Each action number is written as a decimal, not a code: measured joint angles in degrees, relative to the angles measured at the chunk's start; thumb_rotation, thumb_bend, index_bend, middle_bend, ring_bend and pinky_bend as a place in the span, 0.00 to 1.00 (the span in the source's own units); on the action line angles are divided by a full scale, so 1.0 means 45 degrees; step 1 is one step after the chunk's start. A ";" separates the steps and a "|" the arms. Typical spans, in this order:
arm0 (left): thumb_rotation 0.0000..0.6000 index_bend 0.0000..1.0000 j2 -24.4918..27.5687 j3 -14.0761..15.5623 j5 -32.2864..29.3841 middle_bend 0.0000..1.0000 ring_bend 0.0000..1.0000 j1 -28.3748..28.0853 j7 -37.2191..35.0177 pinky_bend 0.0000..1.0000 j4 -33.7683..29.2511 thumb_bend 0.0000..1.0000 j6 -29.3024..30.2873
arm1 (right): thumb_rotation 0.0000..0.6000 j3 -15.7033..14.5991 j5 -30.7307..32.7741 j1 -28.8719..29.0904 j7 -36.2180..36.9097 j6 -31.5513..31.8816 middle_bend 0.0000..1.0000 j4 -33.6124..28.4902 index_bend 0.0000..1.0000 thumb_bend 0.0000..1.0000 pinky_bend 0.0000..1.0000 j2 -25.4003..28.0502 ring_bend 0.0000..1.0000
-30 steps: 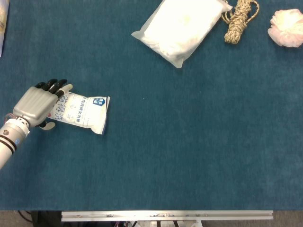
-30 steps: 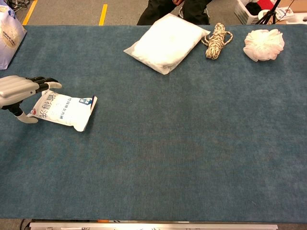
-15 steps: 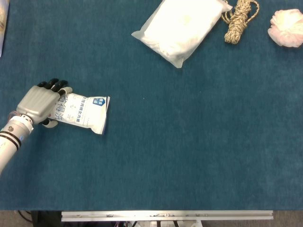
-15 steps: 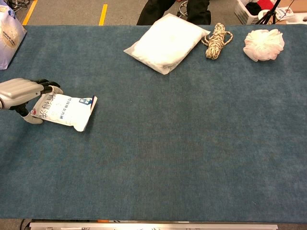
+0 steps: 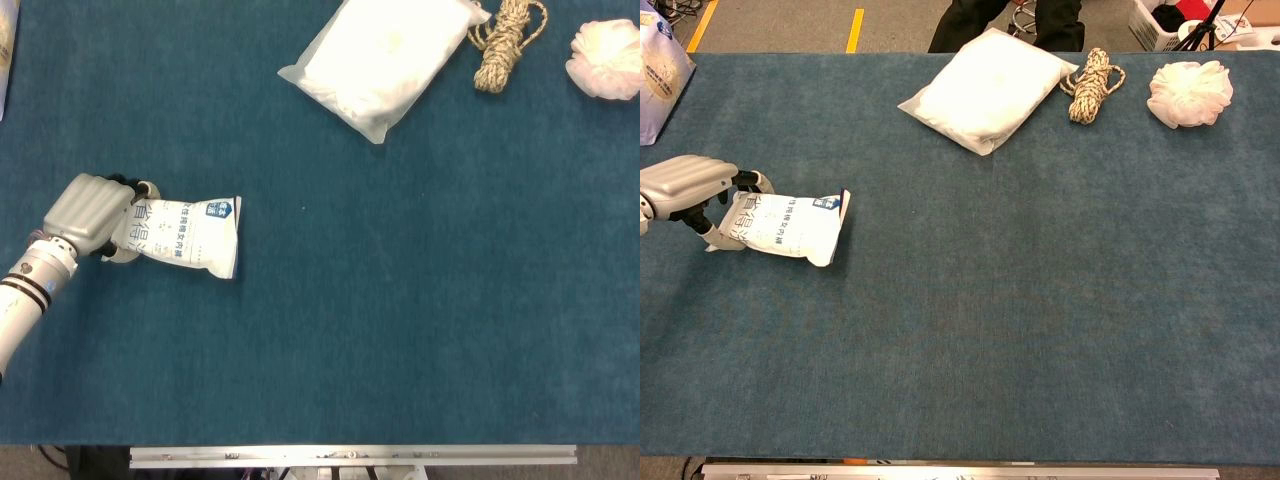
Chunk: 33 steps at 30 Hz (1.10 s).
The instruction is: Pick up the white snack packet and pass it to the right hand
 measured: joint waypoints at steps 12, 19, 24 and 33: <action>1.00 0.59 0.1098 -0.0382 -0.0092 0.58 0.49 -0.0183 -0.1277 0.47 -0.1680 0.25 0.0302 | 1.00 -0.0090 -0.0797 0.0304 0.0155 -0.0019 0.23 -0.0024 0.03 0.24 0.32 -0.0045 0.19; 1.00 0.60 0.1851 -0.0785 -0.0756 0.58 0.50 -0.0376 -0.1215 0.47 -0.3624 0.25 0.0156 | 1.00 -0.0310 -0.2518 0.1000 0.0285 -0.0268 0.23 -0.0155 0.03 0.23 0.32 -0.0251 0.19; 1.00 0.59 0.2526 -0.1102 -0.1491 0.59 0.50 -0.0691 -0.0789 0.48 -0.5435 0.25 -0.0226 | 1.00 -0.0401 -0.3856 0.2028 0.0029 -0.0909 0.23 -0.0740 0.03 0.17 0.32 -0.0522 0.19; 1.00 0.59 0.3416 -0.1714 -0.3384 0.59 0.50 -0.1668 -0.0189 0.48 -0.7825 0.25 -0.1406 | 1.00 -0.0410 -0.5272 0.4147 -0.0529 -0.3067 0.23 -0.2013 0.03 0.12 0.32 -0.1463 0.19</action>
